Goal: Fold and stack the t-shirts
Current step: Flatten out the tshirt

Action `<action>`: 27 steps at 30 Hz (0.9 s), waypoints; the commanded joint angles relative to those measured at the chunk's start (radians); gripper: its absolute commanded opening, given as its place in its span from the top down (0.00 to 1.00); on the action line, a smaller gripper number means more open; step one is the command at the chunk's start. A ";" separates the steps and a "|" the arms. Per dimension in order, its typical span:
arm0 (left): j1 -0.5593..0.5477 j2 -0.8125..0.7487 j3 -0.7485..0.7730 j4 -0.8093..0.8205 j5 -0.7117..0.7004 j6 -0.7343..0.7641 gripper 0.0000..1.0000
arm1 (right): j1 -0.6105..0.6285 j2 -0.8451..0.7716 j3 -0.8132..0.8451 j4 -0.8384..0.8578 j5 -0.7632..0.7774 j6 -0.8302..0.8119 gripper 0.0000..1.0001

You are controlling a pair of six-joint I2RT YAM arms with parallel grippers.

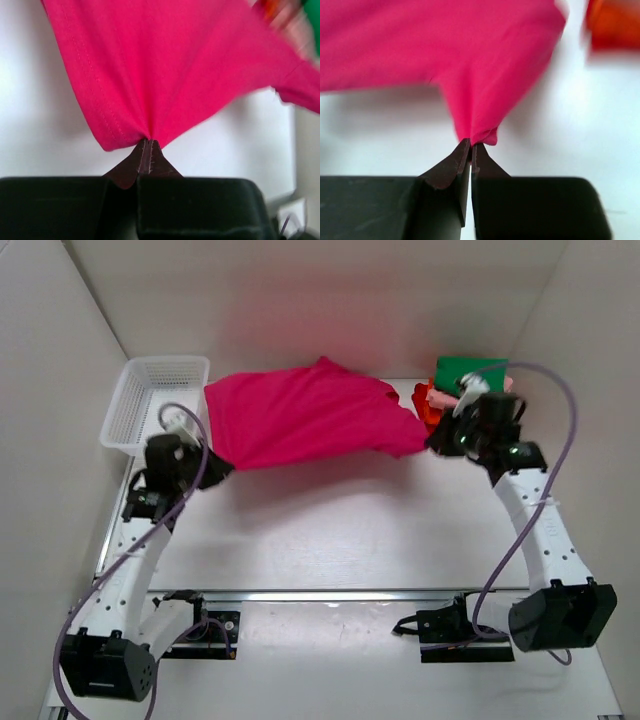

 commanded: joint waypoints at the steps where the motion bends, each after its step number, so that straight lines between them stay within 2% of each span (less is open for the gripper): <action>1: -0.088 -0.154 -0.190 -0.003 -0.098 -0.058 1.00 | 0.146 -0.157 -0.206 -0.068 0.174 0.064 1.00; 4: -0.073 -0.212 -0.250 -0.060 -0.101 -0.060 1.00 | 0.231 -0.255 -0.361 -0.101 0.171 0.156 1.00; 9: -0.071 -0.176 -0.273 -0.097 -0.087 -0.018 1.00 | 0.204 -0.318 -0.525 -0.112 0.101 0.202 1.00; 12: -0.057 -0.204 -0.334 -0.080 -0.046 -0.041 1.00 | 0.178 -0.341 -0.562 -0.124 0.085 0.193 1.00; 15: -0.066 -0.238 -0.364 -0.092 -0.064 -0.038 1.00 | 0.161 -0.348 -0.572 -0.136 0.053 0.166 1.00; 19: -0.059 -0.261 -0.382 -0.124 -0.059 -0.038 1.00 | 0.205 -0.318 -0.572 -0.133 0.033 0.126 1.00; 22: -0.059 -0.317 -0.407 -0.134 -0.079 -0.050 1.00 | 0.251 -0.297 -0.570 -0.112 0.019 0.133 1.00; 27: -0.050 -0.420 -0.410 -0.160 -0.191 -0.069 1.00 | 0.267 -0.228 -0.526 -0.075 0.013 0.093 1.00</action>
